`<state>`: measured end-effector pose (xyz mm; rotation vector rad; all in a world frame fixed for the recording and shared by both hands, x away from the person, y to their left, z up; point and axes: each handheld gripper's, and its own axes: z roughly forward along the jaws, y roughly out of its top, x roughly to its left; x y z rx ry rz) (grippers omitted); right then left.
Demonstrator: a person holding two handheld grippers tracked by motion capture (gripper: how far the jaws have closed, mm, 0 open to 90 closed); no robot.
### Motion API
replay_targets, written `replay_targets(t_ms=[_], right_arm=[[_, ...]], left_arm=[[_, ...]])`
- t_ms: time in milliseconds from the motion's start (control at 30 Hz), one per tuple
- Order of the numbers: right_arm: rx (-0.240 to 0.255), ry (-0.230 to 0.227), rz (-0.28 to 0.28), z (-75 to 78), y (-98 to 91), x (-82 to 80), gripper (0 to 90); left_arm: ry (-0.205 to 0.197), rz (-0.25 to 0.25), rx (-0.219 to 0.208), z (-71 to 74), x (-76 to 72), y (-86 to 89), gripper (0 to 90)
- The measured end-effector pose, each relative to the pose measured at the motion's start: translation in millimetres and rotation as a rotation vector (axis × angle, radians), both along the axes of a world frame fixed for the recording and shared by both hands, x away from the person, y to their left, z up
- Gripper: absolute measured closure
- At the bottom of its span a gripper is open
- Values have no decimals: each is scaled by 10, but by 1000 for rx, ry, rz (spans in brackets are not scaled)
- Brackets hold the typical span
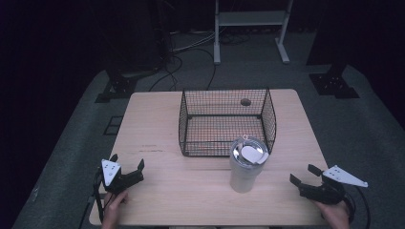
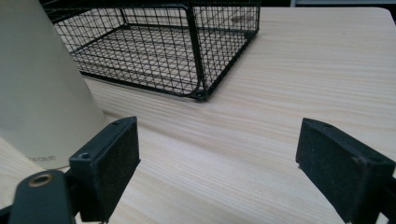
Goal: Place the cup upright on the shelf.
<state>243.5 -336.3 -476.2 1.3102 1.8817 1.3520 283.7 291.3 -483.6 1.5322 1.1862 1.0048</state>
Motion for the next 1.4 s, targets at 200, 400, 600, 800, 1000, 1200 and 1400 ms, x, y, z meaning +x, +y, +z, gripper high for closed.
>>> replay_targets(t_ms=[200,400,600,800,1000,1200,1400], right_arm=[[-13,-9,28,86,48,-9,127],[-36,-24,81,195,159,-42,127],[-44,-32,127,260,256,-50,123],[-55,-49,175,340,370,-86,123],[-68,-63,237,397,522,-120,115],[-71,-70,270,416,621,-126,114],[-91,-71,318,428,762,-134,109]], left_arm=[[-2,-1,5,0,-3,-6,0],[-3,-4,3,-1,-6,-3,0],[-6,-6,4,-1,-7,-5,0],[-5,-5,3,-1,-7,-3,0],[-4,-7,-3,0,-6,2,0],[-4,-8,-3,-1,-5,3,0],[-4,-8,-5,-1,-5,3,0]])
